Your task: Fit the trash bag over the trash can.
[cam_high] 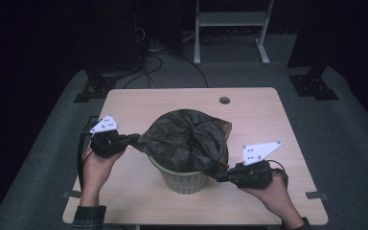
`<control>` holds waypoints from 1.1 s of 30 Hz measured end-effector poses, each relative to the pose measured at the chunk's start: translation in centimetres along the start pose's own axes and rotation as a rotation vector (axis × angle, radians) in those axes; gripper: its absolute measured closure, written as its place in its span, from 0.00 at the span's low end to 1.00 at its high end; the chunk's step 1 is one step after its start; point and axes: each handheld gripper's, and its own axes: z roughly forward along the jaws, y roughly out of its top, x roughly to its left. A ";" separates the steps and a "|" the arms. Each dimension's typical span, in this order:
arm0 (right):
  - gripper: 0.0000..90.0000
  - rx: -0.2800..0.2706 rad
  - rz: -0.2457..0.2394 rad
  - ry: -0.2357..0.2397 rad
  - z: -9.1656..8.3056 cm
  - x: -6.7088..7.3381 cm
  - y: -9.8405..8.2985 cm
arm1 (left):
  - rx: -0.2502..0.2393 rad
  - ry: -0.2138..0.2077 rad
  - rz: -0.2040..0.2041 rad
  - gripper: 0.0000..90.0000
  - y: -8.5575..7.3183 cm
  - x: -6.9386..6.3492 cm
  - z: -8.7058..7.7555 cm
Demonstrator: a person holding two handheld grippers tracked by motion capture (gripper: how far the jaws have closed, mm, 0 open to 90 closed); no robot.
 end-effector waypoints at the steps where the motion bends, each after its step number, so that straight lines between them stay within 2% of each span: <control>1: 1.00 0.004 0.005 0.006 0.2 0.0 -0.2 | -0.002 -0.004 0.003 1.00 0.0 -0.1 0.1; 7: 1.00 0.039 0.018 0.037 1.8 0.2 -1.4 | -0.004 -0.017 0.017 1.00 0.3 -0.6 0.4; 12: 1.00 0.061 0.019 0.053 3.0 0.3 -1.6 | -0.002 -0.021 0.015 1.00 0.3 -0.6 0.6; 18: 1.00 0.093 0.003 0.065 4.6 0.9 -1.5 | 0.013 -0.002 0.007 1.00 0.3 -0.1 0.9; 28: 1.00 0.110 -0.011 0.086 5.7 1.4 -1.6 | 0.071 0.045 0.021 1.00 0.3 0.2 2.4; 30: 1.00 0.131 -0.015 0.080 6.1 1.5 -1.7 | 0.111 0.080 0.034 1.00 0.2 0.2 2.8; 31: 1.00 0.166 -0.031 0.057 6.4 1.5 -2.0 | 0.117 0.079 0.033 1.00 0.0 0.4 3.0; 33: 1.00 0.190 -0.017 0.048 6.7 1.3 -2.5 | 0.111 0.071 0.018 1.00 -0.4 0.8 3.4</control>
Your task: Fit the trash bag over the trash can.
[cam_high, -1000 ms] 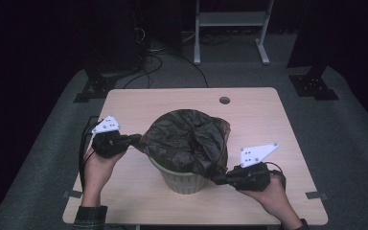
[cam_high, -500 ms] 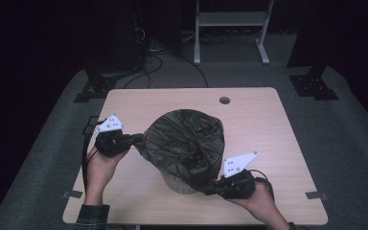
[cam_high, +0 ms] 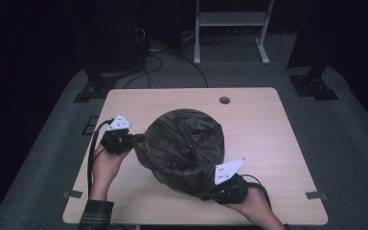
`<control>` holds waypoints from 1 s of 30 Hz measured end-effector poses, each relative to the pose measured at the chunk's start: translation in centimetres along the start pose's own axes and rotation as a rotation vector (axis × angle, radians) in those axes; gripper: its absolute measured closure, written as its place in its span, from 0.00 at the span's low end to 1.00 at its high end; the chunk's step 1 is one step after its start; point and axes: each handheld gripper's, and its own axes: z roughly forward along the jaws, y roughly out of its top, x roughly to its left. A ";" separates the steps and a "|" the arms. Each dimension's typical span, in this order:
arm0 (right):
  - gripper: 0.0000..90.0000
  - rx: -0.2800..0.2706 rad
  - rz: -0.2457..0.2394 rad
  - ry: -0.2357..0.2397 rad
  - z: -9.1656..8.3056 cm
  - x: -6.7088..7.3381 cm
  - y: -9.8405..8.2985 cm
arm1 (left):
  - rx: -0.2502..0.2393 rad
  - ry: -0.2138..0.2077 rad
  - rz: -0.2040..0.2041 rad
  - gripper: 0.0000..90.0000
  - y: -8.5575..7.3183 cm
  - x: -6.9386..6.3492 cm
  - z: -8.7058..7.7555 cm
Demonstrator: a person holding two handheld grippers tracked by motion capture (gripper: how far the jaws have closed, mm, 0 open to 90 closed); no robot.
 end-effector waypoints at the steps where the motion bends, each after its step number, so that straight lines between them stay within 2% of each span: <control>1: 1.00 0.003 0.005 0.005 0.2 -0.2 -0.3 | 0.007 0.003 -0.003 1.00 -0.2 0.1 0.2; 10: 1.00 0.065 0.068 -0.025 0.9 -1.3 -2.7 | 0.042 -0.019 -0.023 1.00 -1.5 0.5 3.2; 16: 1.00 0.124 0.089 -0.037 1.8 -1.9 -3.8 | 0.081 -0.009 -0.019 1.00 -2.0 0.5 4.4; 18: 1.00 0.143 0.096 -0.036 2.0 -2.0 -4.1 | 0.068 -0.030 -0.027 1.00 -2.1 0.4 4.4; 19: 0.95 0.142 0.091 -0.024 1.9 -2.0 -4.1 | 0.055 -0.039 -0.029 1.00 -2.1 0.4 4.2; 20: 0.84 0.128 0.080 -0.033 1.6 -1.7 -3.9 | 0.044 -0.044 -0.028 1.00 -2.0 0.3 4.0; 21: 0.82 0.110 0.082 -0.041 1.1 -1.5 -3.7 | 0.035 -0.048 -0.026 1.00 -2.0 0.3 3.8; 22: 0.81 0.089 0.068 -0.040 0.5 -1.3 -3.4 | 0.027 -0.047 -0.026 1.00 -1.9 0.3 3.6; 24: 0.79 0.047 0.049 -0.068 -1.3 -0.8 -2.9 | 0.015 -0.049 -0.025 1.00 -1.8 0.2 3.1; 26: 0.78 0.009 0.041 -0.098 -3.2 -0.4 -2.4 | 0.003 -0.051 -0.026 1.00 -1.8 0.2 2.8; 30: 0.78 -0.113 0.043 -0.173 -7.3 -0.2 -0.9 | -0.008 -0.053 -0.025 1.00 -1.8 0.2 2.4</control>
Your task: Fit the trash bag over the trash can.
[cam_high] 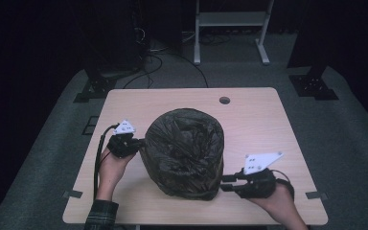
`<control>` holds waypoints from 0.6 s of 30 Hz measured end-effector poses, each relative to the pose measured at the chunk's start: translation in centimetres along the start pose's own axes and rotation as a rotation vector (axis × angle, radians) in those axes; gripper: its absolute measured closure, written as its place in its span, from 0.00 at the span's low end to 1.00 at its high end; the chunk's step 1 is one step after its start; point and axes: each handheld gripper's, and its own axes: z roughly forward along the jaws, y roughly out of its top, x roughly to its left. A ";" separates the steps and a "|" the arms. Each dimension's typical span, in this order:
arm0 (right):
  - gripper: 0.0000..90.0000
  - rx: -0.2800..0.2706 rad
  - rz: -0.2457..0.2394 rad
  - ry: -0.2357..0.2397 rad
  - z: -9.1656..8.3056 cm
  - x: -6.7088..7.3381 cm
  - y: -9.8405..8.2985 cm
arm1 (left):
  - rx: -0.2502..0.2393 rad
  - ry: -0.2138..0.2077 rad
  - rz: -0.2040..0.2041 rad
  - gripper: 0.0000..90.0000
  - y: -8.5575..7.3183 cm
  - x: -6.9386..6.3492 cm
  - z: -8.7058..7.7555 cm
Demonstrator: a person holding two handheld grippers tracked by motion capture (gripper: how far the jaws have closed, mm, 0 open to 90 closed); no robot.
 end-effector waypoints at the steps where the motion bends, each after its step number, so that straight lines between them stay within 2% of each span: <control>1: 0.78 -0.023 0.001 -0.016 -0.8 -0.2 0.6 | -0.007 -0.002 0.001 1.00 0.0 0.0 -0.1; 6: 0.77 -0.117 -0.011 -0.115 -3.6 -1.4 3.7 | -0.022 -0.015 0.000 1.00 0.0 -0.2 -0.4; 9: 0.76 -0.141 -0.006 -0.168 -4.3 -2.2 5.4 | -0.033 -0.020 -0.004 1.00 -0.1 -0.1 -0.6; 12: 0.73 -0.150 0.002 -0.209 -4.2 -3.5 7.2 | -0.038 -0.024 -0.007 1.00 -0.1 -0.1 -0.7; 14: 0.69 -0.148 0.018 -0.239 -3.8 -4.7 8.3 | -0.036 -0.026 -0.006 1.00 -0.1 -0.1 -0.7; 18: 0.65 -0.133 0.059 -0.269 -2.5 -7.5 10.0 | -0.035 -0.027 -0.008 1.00 -0.1 -0.1 -0.7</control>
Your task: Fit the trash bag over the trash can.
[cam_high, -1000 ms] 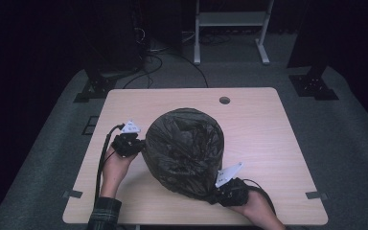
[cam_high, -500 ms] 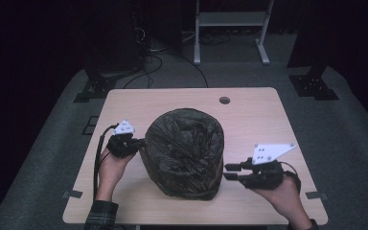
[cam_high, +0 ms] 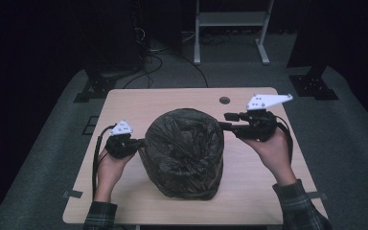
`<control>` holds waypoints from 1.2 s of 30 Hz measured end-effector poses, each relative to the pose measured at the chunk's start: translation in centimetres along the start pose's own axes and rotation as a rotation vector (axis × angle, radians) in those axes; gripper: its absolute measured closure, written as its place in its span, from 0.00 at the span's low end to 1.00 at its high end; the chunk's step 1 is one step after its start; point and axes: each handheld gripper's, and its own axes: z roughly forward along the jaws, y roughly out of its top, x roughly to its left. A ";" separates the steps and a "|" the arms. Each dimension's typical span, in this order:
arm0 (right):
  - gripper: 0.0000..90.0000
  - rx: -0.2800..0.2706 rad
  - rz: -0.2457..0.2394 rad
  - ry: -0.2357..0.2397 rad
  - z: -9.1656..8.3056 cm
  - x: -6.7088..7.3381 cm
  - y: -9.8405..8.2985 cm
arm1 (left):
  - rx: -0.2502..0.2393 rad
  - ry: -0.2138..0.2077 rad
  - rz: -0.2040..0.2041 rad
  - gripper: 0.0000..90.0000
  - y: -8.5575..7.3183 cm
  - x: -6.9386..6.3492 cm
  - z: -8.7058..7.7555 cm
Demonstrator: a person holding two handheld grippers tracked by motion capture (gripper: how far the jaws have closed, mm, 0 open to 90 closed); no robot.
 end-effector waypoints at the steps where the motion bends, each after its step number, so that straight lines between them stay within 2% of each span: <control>1: 0.64 0.015 0.010 -0.004 0.7 -0.5 0.3 | -0.001 -0.002 0.000 1.00 0.0 0.0 0.0; 2: 0.63 0.025 0.022 -0.008 1.4 -0.9 0.4 | 0.001 -0.001 0.000 1.00 0.0 0.0 0.0; 4: 0.62 0.054 0.052 0.017 3.0 -1.8 0.6 | 0.000 -0.004 -0.003 1.00 -0.1 0.0 0.1; 6: 0.64 0.082 0.066 0.016 4.1 -2.1 0.5 | 0.001 -0.007 0.000 1.00 -0.1 0.0 0.1; 7: 0.70 0.095 0.066 0.021 4.5 -2.3 0.4 | 0.001 -0.008 0.002 1.00 -0.1 0.0 0.1; 10: 0.88 0.060 0.074 0.053 4.9 -2.4 0.3 | 0.001 -0.010 0.001 1.00 -0.1 0.1 0.2; 12: 0.98 0.030 0.062 0.037 4.7 -2.2 0.4 | 0.002 -0.006 0.001 1.00 -0.1 0.1 0.3; 13: 1.00 0.021 0.052 0.023 4.6 -2.2 0.5 | 0.007 0.002 0.004 1.00 -0.1 0.1 0.3; 14: 1.00 0.021 0.037 -0.022 4.6 -2.2 0.6 | 0.011 0.005 0.004 1.00 -0.2 0.2 0.4; 16: 1.00 0.022 0.040 -0.037 4.7 -2.6 0.5 | 0.016 0.008 0.003 1.00 -0.3 0.3 0.5; 19: 1.00 0.044 0.046 -0.092 5.2 -3.7 -0.1 | 0.031 0.015 0.001 1.00 -0.5 0.4 0.9; 23: 1.00 0.051 0.092 -0.113 5.9 -5.3 -1.3 | 0.058 0.026 -0.012 1.00 -1.1 0.9 1.5; 28: 1.00 0.094 0.117 -0.145 7.0 -6.4 -2.8 | 0.093 0.030 -0.031 1.00 -2.0 1.4 2.3; 30: 1.00 0.095 0.129 -0.134 7.2 -6.6 -3.2 | 0.076 0.023 -0.039 1.00 -2.0 1.5 2.2; 31: 1.00 0.087 0.130 -0.138 7.1 -6.6 -3.2 | 0.073 0.017 -0.032 1.00 -1.9 1.5 2.0; 32: 0.91 0.074 0.124 -0.136 6.9 -6.5 -3.1 | 0.054 0.015 -0.035 0.98 -1.8 1.4 1.8; 34: 0.72 0.047 0.133 -0.128 6.5 -6.4 -2.7 | 0.027 0.018 -0.035 0.88 -1.6 1.4 1.4; 36: 0.63 0.027 0.123 -0.141 6.1 -6.2 -2.2 | 0.011 0.018 -0.039 0.81 -1.5 1.5 0.9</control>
